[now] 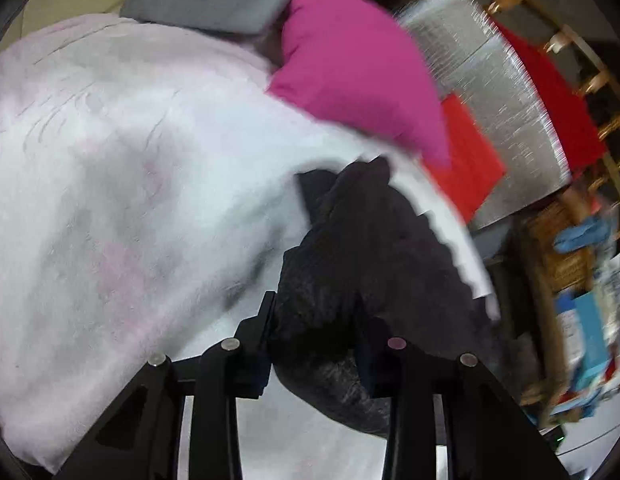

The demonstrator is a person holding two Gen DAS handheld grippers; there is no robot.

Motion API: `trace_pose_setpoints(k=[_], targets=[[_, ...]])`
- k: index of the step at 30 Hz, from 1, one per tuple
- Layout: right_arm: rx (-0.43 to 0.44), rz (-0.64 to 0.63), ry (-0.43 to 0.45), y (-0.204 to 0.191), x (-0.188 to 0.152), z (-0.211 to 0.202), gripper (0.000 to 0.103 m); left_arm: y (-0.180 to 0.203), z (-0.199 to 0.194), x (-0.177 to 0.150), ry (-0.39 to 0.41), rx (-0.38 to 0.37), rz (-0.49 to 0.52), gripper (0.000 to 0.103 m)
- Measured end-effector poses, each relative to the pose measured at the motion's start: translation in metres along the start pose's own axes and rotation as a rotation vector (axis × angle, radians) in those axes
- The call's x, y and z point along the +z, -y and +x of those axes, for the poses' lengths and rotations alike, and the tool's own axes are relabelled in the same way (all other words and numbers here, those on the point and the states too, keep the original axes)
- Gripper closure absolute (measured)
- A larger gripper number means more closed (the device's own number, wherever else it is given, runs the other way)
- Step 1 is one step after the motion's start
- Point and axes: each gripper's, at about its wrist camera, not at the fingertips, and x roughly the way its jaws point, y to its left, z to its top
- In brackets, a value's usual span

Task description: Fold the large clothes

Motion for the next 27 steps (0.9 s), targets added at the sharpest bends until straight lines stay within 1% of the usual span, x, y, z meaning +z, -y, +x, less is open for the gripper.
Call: trace_pose_setpoints(k=[1, 2, 3, 4, 6, 7, 8, 10, 12, 13, 14, 15, 17, 20, 21, 22, 23, 24, 25, 26, 27], targets=[[-0.024, 0.040, -0.048, 0.008, -0.001, 0.010, 0.063, -0.003, 0.008, -0.001, -0.022, 0.015, -0.011, 0.066], [-0.035, 0.077, -0.090, 0.016, -0.001, 0.018, 0.062, -0.007, 0.015, -0.002, -0.048, 0.034, -0.022, 0.062], [-0.030, 0.103, -0.118, 0.022, -0.002, 0.023, 0.060, -0.008, 0.016, -0.003, -0.053, 0.039, -0.028, 0.060], [-0.017, 0.116, -0.125, 0.025, -0.001, 0.022, 0.057, -0.009, 0.016, -0.003, -0.050, 0.039, -0.035, 0.057], [-0.001, 0.121, -0.127, 0.025, 0.001, 0.017, 0.054, -0.009, 0.011, -0.001, -0.053, 0.036, -0.049, 0.054], [0.000, 0.128, -0.132, 0.027, 0.002, 0.014, 0.048, -0.010, 0.008, -0.001, -0.060, 0.043, -0.063, 0.046], [-0.004, 0.135, -0.134, 0.032, 0.002, 0.010, 0.043, -0.013, 0.005, -0.003, -0.064, 0.046, -0.071, 0.041], [0.001, 0.176, -0.132, 0.041, 0.004, 0.002, 0.039, -0.018, -0.002, -0.004, -0.071, 0.039, -0.100, 0.037], [0.035, 0.252, -0.131, 0.055, 0.004, -0.005, 0.036, -0.021, -0.007, -0.007, -0.076, 0.008, -0.118, 0.037], [0.040, 0.279, -0.127, 0.056, 0.005, -0.002, 0.033, -0.021, -0.010, -0.009, -0.081, -0.007, -0.119, 0.034], [0.032, 0.299, -0.117, 0.059, 0.005, -0.002, 0.031, -0.020, -0.009, -0.011, -0.083, -0.015, -0.115, 0.031], [0.015, 0.316, -0.103, 0.062, 0.005, -0.002, 0.031, -0.018, -0.009, -0.013, -0.086, -0.022, -0.110, 0.030], [-0.012, 0.344, -0.079, 0.071, 0.006, -0.006, 0.029, -0.014, -0.007, -0.015, -0.098, -0.037, -0.100, 0.029], [0.024, 0.372, -0.083, 0.074, 0.007, 0.002, 0.029, -0.009, 0.000, -0.016, -0.113, -0.049, -0.086, 0.031], [0.030, 0.365, -0.077, 0.074, 0.007, 0.004, 0.029, -0.007, 0.003, -0.016, -0.110, -0.049, -0.078, 0.031], [0.022, 0.344, -0.067, 0.072, 0.008, 0.005, 0.038, -0.005, 0.005, -0.016, -0.098, -0.042, -0.066, 0.034], [0.002, 0.310, -0.053, 0.068, 0.010, 0.003, 0.051, -0.003, 0.005, -0.015, -0.083, -0.038, -0.056, 0.048], [-0.012, 0.268, -0.035, 0.062, 0.011, 0.000, 0.055, -0.001, 0.006, -0.014, -0.072, -0.030, -0.040, 0.053], [-0.014, 0.239, -0.013, 0.056, 0.010, -0.005, 0.063, 0.001, 0.007, -0.013, -0.065, -0.026, -0.027, 0.054], [-0.018, 0.193, 0.020, 0.048, 0.010, -0.013, 0.067, 0.002, 0.006, -0.012, -0.060, -0.028, -0.024, 0.054], [-0.027, 0.146, 0.052, 0.041, 0.010, -0.020, 0.068, 0.001, 0.005, -0.012, -0.057, -0.031, -0.027, 0.054]])
